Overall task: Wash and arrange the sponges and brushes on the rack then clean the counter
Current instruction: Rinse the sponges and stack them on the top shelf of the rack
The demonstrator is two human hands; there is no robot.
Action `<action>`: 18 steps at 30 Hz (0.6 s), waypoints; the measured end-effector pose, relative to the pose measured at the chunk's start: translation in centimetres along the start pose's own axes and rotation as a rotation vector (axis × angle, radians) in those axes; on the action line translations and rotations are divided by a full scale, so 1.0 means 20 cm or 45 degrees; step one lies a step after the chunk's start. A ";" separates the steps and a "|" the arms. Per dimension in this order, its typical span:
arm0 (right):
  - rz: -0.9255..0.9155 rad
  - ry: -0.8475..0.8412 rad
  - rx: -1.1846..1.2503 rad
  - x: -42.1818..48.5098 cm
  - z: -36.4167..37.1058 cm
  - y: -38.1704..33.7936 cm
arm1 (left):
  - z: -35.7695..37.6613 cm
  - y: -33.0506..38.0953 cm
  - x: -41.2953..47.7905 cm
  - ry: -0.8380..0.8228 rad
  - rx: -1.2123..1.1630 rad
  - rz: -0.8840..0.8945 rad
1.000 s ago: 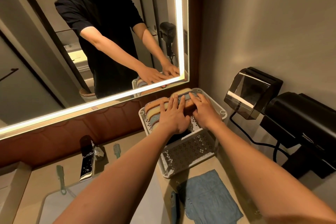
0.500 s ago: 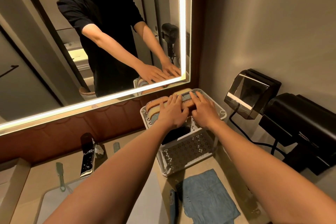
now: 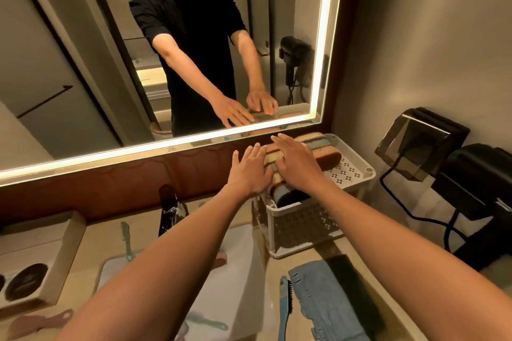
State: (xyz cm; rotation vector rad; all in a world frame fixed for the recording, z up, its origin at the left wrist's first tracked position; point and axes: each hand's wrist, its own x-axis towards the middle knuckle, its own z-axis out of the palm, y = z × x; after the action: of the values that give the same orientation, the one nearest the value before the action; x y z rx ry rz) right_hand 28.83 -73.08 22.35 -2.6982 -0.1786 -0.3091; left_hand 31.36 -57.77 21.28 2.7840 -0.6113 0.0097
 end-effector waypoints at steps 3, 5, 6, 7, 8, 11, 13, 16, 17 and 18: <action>-0.027 -0.039 -0.009 0.00 0.09 -0.17 | 0.02 -0.16 -0.10 0.009 0.005 -0.031; -0.072 -0.059 -0.055 0.00 0.17 -0.30 | 0.03 -0.29 -0.18 -0.008 0.010 -0.079; -0.087 -0.061 -0.069 0.00 0.20 -0.33 | 0.04 -0.33 -0.20 -0.023 0.010 -0.099; -0.100 -0.064 -0.076 0.00 0.23 -0.36 | 0.05 -0.36 -0.22 -0.041 0.006 -0.119; -0.121 -0.071 -0.087 0.00 0.27 -0.40 | 0.06 -0.41 -0.26 -0.049 -0.010 -0.145; -0.190 -0.145 -0.151 -0.01 0.38 -0.48 | 0.07 -0.51 -0.35 0.001 -0.108 -0.172; -0.218 -0.223 -0.164 -0.02 0.47 -0.52 | 0.09 -0.56 -0.42 0.002 -0.148 -0.150; -0.260 -0.298 -0.199 -0.06 0.59 -0.55 | 0.15 -0.62 -0.51 -0.013 -0.156 -0.129; -0.272 -0.331 -0.205 -0.07 0.64 -0.56 | 0.17 -0.65 -0.53 -0.023 -0.177 -0.145; -0.272 -0.370 -0.211 -0.09 0.68 -0.56 | 0.20 -0.67 -0.55 -0.043 -0.188 -0.154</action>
State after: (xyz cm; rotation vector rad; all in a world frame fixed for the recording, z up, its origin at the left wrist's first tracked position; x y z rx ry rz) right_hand 27.84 -57.32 14.18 -2.8822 -0.5505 0.0113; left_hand 26.70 -42.72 12.87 2.6773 -0.4317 -0.1038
